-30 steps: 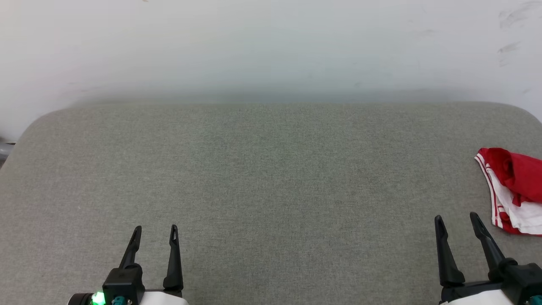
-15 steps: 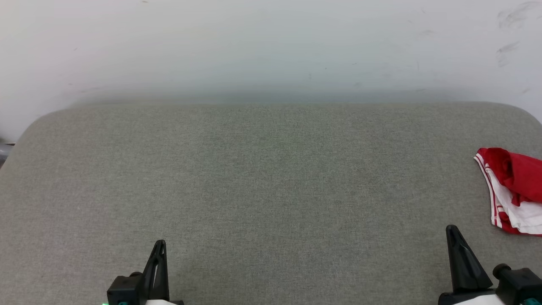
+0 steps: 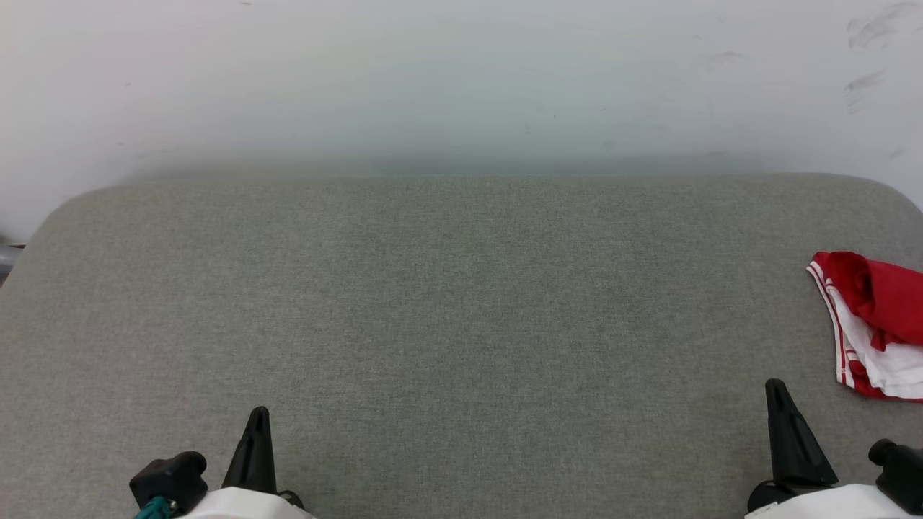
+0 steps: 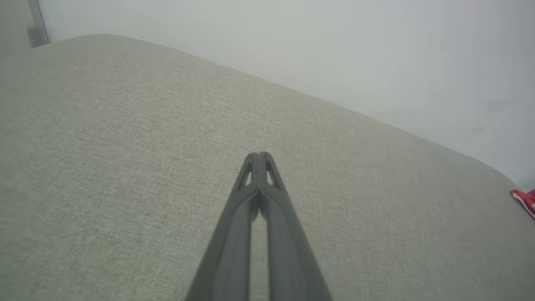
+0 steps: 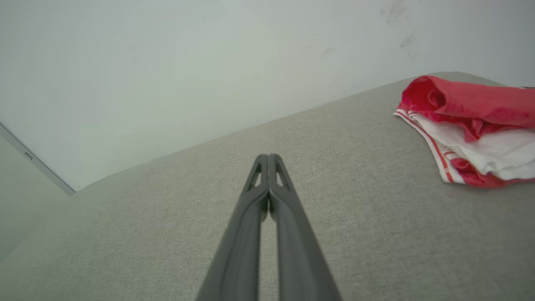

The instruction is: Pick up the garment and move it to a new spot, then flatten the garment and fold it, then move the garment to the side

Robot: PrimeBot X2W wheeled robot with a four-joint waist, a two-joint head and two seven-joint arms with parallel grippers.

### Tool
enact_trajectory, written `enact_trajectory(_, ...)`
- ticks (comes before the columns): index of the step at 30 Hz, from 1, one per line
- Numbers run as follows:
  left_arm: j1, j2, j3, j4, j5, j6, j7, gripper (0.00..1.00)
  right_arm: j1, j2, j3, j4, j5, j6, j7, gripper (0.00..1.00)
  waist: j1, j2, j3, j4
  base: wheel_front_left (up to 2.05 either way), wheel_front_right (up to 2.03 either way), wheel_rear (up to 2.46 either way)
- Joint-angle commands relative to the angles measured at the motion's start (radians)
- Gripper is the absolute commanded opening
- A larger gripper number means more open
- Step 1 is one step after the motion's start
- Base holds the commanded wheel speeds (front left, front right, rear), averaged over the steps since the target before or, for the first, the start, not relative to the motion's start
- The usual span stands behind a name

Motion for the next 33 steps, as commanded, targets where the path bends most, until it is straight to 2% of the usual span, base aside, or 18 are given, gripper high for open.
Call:
enact_trajectory(1,-0.032,-0.002,0.009,-0.01,-0.048,-0.01,0.009,0.0,-0.032,-0.01,0.001,-0.006,0.053,0.0,0.008,0.0,0.0,0.0,0.0,0.0,0.0,0.0,0.0)
enact_trajectory(11,-0.056,-0.006,0.027,0.004,-0.215,-0.031,0.05,0.0,-0.06,-0.015,0.002,0.017,0.226,0.0,0.043,0.0,0.0,0.0,-0.001,-0.001,0.0,0.0,0.0)
enact_trajectory(12,-0.064,-0.006,0.033,0.008,-0.262,-0.037,0.061,0.0,-0.067,-0.016,0.003,0.023,0.274,0.0,0.053,0.0,0.0,0.0,-0.001,-0.001,0.0,0.0,0.0)
enact_trajectory(33,-0.106,-0.012,0.066,0.033,-0.55,-0.074,0.132,0.0,-0.114,-0.019,-0.001,0.064,0.567,0.0,0.12,0.0,0.0,0.0,-0.002,-0.003,0.0,0.0,0.0)
